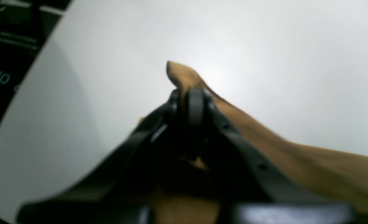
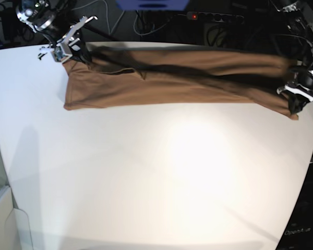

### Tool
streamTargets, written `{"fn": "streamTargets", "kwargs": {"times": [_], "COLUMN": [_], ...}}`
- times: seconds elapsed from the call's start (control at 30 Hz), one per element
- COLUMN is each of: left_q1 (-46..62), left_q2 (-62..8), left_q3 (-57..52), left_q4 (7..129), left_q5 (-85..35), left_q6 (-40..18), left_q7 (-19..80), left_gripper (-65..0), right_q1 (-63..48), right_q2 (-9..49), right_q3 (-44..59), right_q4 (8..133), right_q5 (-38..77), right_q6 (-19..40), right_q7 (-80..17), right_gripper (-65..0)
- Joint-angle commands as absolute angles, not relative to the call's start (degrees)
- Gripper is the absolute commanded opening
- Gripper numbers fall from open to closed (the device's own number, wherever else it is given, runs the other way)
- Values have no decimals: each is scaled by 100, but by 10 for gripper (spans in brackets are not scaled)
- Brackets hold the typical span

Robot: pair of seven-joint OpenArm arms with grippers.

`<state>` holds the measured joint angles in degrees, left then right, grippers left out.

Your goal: Fold the T-shirt properly

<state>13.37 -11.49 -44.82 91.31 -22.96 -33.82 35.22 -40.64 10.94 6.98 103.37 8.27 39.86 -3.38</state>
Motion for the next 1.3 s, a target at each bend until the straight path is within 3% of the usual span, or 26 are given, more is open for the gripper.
{"fn": "streamTargets", "kwargs": {"times": [0.0,0.57,0.67,0.8,0.9,1.27], "left_q1": [1323,1376,1411,1596,1710,1930], "left_q2": [-1244,-1244,-1244,-1209,-1182,-901], "left_q3": [-4444,-4321,-4321,-4321,-4330,-5059], "left_q4": [9314,9367,9376,9455,9552,9543], "left_q5": [-2352,-2352,-2387,-2413,-2404,-2352], "left_q6": [-3380,-3380,-3380,-3442,-3952,-4000], "left_q7": [3389,3433,3442,3433,3433,3433], "left_gripper": [-618,-613,-608,-465,-362,-356], "right_q1": [-4101,-3908,-3899,-3820,-3793,-3565], "right_q2": [1138,1015,1015,971,971,971], "right_q3": [716,734,734,760,769,769], "right_q4": [10404,9824,9824,9815,9815,9824], "right_q5": [919,919,919,936,936,936], "right_q6": [4000,4000,4000,4000,4000,4000], "right_q7": [-207,-207,-207,-215,-207,-233], "right_gripper": [-641,-633,-567,-416,-396,-396]}}
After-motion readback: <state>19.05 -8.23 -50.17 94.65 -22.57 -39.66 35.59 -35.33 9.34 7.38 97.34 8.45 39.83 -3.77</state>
